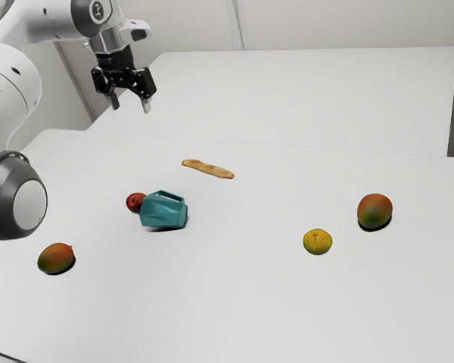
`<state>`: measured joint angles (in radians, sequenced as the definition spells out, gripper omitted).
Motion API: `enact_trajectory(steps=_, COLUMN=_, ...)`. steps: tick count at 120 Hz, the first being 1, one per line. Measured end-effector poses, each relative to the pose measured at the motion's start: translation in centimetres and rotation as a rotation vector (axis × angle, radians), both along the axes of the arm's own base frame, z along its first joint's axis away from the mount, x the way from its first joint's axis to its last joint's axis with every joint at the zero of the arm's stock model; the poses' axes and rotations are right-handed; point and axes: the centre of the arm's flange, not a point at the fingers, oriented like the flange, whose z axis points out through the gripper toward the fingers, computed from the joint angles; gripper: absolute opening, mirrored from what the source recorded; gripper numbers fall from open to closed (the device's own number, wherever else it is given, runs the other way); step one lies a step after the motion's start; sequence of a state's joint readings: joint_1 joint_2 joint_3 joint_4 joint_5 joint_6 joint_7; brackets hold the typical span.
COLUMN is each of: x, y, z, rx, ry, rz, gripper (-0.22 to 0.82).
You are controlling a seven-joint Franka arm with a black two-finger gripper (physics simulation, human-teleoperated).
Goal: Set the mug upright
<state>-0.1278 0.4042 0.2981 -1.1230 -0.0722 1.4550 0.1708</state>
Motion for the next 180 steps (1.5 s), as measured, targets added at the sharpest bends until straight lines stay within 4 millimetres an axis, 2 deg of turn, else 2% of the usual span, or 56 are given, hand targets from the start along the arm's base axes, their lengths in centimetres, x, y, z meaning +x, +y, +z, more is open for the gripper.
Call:
enact_trajectory(steps=26, x=-0.2, y=1.7, z=-0.4, rx=-0.016, ry=0.005, rz=0.026, gripper=0.60)
enact_trajectory(steps=34, x=-0.6, y=1.7, z=-1.6, rx=-0.063, ry=0.023, rz=0.030, gripper=0.60)
enact_trajectory(steps=41, x=-2.3, y=1.0, z=-2.9, rx=-0.115, ry=0.033, rz=0.027, gripper=0.60)
enact_trajectory(steps=54, x=-6.1, y=1.2, z=-5.7, rx=-0.190, ry=0.009, rz=0.047, gripper=0.60)
enact_trajectory(steps=72, x=-8.5, y=1.9, z=-10.0, rx=-0.247, ry=-0.029, rz=0.092, gripper=0.60)
enact_trajectory(steps=90, x=-8.7, y=2.3, z=-14.2, rx=-0.274, ry=-0.069, rz=0.119, gripper=0.60)
enact_trajectory(steps=109, x=-7.3, y=2.9, z=-17.9, rx=-0.307, ry=-0.115, rz=0.133, gripper=0.60)
enact_trajectory(steps=125, x=-6.5, y=4.1, z=-20.8, rx=-0.340, ry=-0.139, rz=0.152, gripper=0.60)
enact_trajectory(steps=142, x=-6.4, y=4.6, z=-22.4, rx=-0.365, ry=-0.158, rz=0.145, gripper=0.60)
enact_trajectory(steps=180, x=-7.4, y=5.2, z=-24.5, rx=-0.407, ry=-0.166, rz=0.126, gripper=0.60)
